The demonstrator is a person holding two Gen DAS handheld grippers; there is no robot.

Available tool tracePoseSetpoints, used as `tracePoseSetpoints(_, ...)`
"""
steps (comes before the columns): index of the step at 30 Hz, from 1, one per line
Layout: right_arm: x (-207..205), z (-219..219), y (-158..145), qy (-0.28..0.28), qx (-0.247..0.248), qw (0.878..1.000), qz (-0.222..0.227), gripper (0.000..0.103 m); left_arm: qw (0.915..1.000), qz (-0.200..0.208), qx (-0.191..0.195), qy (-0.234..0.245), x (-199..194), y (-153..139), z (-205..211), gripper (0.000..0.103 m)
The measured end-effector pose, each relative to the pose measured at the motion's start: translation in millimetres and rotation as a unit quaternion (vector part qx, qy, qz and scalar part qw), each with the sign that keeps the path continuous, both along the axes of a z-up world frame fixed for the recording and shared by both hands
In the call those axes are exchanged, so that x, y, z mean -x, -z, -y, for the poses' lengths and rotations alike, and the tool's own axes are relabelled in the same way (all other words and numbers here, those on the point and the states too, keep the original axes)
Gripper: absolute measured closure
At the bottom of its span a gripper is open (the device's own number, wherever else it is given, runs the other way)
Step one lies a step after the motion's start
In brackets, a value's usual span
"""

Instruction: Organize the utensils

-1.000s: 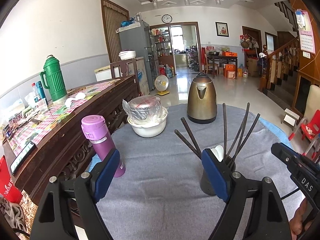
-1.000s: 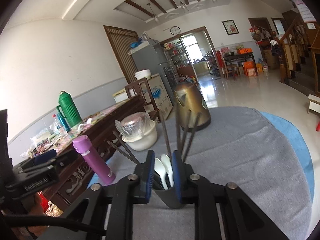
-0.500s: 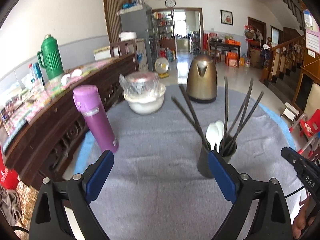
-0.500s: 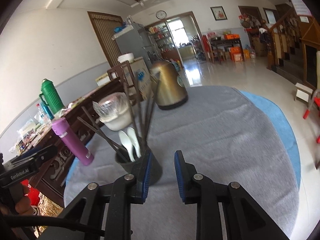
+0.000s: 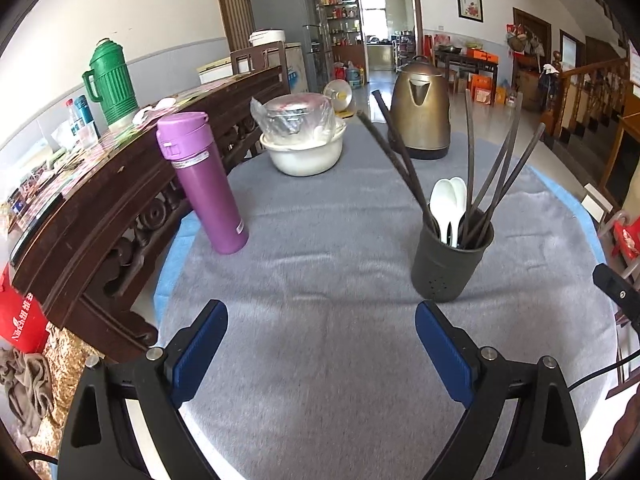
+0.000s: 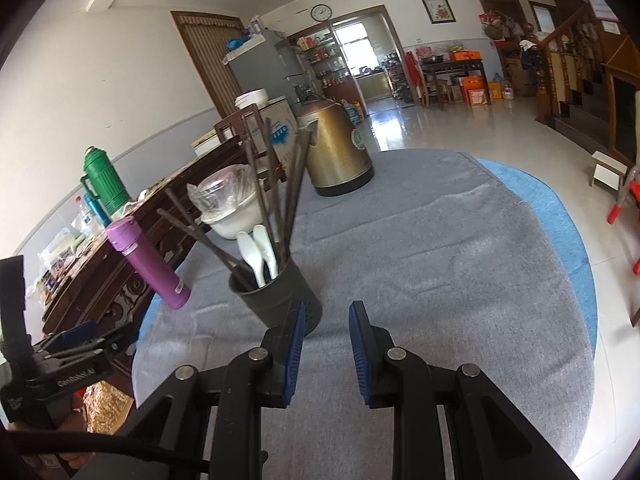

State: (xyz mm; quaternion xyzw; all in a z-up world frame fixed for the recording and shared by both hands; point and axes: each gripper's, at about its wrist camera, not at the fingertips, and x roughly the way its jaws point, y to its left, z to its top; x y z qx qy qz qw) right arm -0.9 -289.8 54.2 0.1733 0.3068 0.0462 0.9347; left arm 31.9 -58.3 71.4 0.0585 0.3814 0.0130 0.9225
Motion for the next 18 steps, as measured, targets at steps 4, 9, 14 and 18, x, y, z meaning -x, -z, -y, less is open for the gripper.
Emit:
tracePoseSetpoints(4,1,-6,-7,-0.014,0.003,1.000,0.003,0.078,0.9999,0.005,-0.011,-0.009,6,-5,-3,0.008)
tracePoseSetpoints(9,2,-9,-10,-0.026,0.004,1.000,0.010,0.078,0.9993,0.004,-0.028,-0.026,6,-8,-1,0.008)
tracePoseSetpoints(14,5,-3,-2,-0.039,-0.001,0.999,0.003,0.078,0.9981,-0.005,-0.047,-0.040,8,0,2,0.008)
tracePoseSetpoints(18,6,3,6,-0.055,0.003,0.998,-0.015,0.078,0.9970,-0.024,-0.051,-0.052,7,12,3,0.008)
